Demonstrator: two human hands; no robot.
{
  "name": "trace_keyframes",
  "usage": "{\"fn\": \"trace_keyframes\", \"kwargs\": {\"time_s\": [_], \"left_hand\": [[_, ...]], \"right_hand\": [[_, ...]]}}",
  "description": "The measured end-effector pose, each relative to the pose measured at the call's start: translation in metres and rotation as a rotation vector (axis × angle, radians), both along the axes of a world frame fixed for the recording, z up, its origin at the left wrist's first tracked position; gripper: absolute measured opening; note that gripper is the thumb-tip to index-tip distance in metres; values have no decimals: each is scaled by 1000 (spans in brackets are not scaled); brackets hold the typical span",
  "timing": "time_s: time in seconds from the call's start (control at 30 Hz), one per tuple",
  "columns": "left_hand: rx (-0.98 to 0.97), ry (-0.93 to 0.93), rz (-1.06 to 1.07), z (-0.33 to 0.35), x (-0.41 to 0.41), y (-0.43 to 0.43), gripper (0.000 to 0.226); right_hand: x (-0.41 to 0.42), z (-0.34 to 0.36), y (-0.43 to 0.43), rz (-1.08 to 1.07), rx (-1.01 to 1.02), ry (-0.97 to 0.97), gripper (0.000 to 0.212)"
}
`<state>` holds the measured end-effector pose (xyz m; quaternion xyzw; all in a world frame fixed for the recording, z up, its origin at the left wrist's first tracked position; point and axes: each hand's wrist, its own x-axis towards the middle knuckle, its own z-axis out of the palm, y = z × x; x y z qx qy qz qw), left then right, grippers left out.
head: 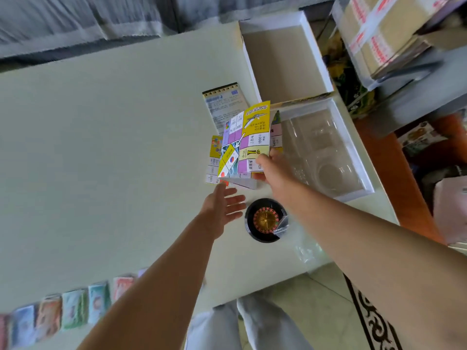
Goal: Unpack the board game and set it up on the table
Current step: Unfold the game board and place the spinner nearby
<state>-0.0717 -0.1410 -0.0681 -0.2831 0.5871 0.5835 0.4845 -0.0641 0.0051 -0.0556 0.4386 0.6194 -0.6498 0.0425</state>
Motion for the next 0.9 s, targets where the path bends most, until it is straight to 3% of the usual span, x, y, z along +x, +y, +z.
{"fn": "trace_keyframes", "kwargs": {"time_s": [0.23, 0.47, 0.77, 0.9], "left_hand": [[169, -3, 418, 42, -4, -23, 30], [101, -1, 678, 47, -31, -91, 15], [216, -16, 676, 53, -93, -215, 15], [177, 9, 606, 56, -123, -264, 7]], "right_hand": [[2, 48, -40, 18, -98, 113, 17], [-20, 67, -108, 85, -168, 132, 18], [-70, 78, -229, 174, 35, -91, 26], [-95, 76, -274, 295, 191, 147, 17]]}}
